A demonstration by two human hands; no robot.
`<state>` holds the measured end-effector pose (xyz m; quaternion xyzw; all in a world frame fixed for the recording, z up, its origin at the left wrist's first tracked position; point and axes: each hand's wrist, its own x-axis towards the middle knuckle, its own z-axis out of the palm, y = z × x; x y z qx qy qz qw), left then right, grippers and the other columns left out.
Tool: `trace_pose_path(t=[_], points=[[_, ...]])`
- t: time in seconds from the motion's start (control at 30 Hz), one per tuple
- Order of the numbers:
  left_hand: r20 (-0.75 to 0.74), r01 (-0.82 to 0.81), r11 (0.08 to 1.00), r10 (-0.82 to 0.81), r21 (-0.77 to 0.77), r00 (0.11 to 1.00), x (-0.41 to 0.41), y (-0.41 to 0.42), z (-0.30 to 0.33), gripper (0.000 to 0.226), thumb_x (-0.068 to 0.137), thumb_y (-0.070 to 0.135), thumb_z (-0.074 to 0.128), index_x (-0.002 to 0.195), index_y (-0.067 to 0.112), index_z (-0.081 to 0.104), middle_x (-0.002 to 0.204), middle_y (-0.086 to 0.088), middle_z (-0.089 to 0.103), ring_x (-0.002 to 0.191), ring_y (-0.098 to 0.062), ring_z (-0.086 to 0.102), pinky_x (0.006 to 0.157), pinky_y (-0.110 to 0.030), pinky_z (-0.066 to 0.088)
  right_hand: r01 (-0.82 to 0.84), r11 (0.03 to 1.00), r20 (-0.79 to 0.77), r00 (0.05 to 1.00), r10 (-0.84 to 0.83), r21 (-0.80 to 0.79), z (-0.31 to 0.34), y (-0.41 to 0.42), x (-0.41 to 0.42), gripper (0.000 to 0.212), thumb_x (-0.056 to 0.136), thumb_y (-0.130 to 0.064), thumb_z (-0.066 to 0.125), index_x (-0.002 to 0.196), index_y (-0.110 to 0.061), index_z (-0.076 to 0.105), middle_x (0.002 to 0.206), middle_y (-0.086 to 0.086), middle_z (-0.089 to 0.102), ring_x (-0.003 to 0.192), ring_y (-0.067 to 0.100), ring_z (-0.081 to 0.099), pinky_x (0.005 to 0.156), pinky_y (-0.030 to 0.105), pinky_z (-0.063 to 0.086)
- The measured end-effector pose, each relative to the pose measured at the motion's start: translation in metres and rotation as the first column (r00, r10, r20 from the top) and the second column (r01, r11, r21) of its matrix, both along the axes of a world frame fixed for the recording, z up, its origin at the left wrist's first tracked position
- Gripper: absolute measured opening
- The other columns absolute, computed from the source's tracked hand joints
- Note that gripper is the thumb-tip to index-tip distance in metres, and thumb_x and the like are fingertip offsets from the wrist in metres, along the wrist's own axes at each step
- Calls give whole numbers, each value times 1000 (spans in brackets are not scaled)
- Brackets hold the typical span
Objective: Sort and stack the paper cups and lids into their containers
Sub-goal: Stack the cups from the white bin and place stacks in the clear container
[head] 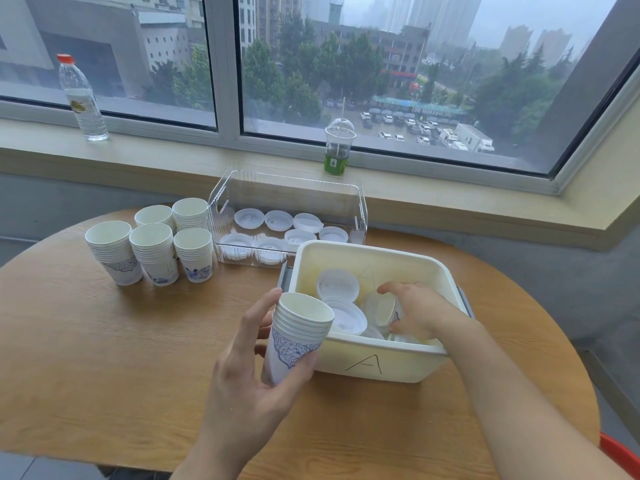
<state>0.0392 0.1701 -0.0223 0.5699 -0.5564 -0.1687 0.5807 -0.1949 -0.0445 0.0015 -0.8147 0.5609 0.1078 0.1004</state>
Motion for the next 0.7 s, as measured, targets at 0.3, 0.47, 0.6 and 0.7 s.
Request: trace_pose_path(t=[0.3, 0.47, 0.6, 0.7], points=[[14, 5, 1000, -5, 17, 1000, 1, 0, -2, 83, 76, 41, 86, 150, 44, 46, 119, 21, 69, 112, -14, 67, 88, -12, 48, 149, 979, 298, 949, -101, -142, 17, 14, -2, 76, 86, -46, 79, 152, -39, 41, 136, 2, 60, 128, 22, 52, 99, 39, 48], [7, 22, 999, -22, 33, 1000, 0, 1, -3, 84, 76, 54, 82, 151, 48, 43, 121, 20, 68, 114, -14, 66, 88, -12, 47, 188, 980, 817, 573, -58, -62, 49, 47, 3, 75, 78, -46, 88, 144, -40, 53, 127, -14, 65, 114, 12, 64, 97, 36, 54], [14, 21, 999, -22, 41, 1000, -1, 2, -2, 85, 76, 58, 80, 151, 50, 41, 121, 19, 68, 111, -13, 67, 87, -12, 48, -105, 987, 969, 224, -99, 125, 80, 83, 17, 72, 78, -34, 88, 144, -27, 57, 133, -5, 69, 121, 11, 68, 100, 30, 55], [32, 27, 999, -28, 39, 999, -1, 3, -1, 86, 76, 57, 81, 152, 49, 41, 122, 17, 68, 109, -14, 68, 86, -18, 51, -228, 963, 978, 181, -101, 142, 89, 101, 27, 65, 79, -19, 83, 140, -20, 60, 131, 3, 70, 117, 18, 71, 92, 26, 57]])
